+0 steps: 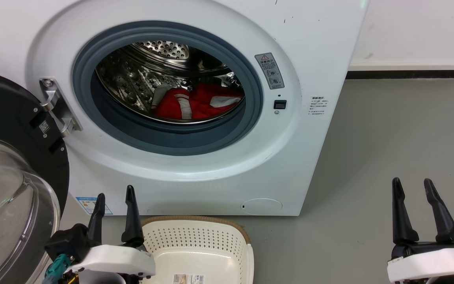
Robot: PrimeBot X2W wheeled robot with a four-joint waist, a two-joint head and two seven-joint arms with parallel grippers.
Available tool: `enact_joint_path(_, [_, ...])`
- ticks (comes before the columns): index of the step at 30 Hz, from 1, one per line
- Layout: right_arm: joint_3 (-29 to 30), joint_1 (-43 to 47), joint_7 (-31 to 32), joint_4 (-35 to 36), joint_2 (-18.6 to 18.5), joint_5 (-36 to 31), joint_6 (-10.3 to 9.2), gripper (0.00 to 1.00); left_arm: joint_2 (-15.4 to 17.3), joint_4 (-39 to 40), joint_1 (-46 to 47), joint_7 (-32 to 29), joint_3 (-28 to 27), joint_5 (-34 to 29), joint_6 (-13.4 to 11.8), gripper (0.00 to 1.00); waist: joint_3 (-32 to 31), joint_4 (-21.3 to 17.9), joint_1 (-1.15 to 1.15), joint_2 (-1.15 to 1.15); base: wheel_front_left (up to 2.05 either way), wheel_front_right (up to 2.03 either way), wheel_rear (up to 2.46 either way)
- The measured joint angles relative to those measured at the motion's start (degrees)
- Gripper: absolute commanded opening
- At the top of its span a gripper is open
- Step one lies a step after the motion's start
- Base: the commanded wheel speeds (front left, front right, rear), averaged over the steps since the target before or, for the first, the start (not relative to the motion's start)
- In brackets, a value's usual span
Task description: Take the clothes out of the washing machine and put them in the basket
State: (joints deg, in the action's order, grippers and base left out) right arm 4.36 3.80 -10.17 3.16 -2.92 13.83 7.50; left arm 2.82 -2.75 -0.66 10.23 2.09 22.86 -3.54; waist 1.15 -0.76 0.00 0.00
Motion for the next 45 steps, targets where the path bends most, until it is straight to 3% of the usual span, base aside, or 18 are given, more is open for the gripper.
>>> enact_joint_path(25, [0.34,2.10,-2.98,1.46,0.00,-9.72,0.00,1.00,0.02,0.23,-1.44,3.03,1.41,-10.59,-1.08,1.00,-0.03,-0.24,0.00,0.00,0.00,0.00,0.00])
enact_joint_path(45, [0.35,3.21,-4.91,2.60,0.00,-13.82,0.00,1.00,0.03,-0.25,-2.08,4.77,1.57,-15.13,-1.07,1.00,0.11,-0.22,0.00,0.00,0.00,0.00,0.00])
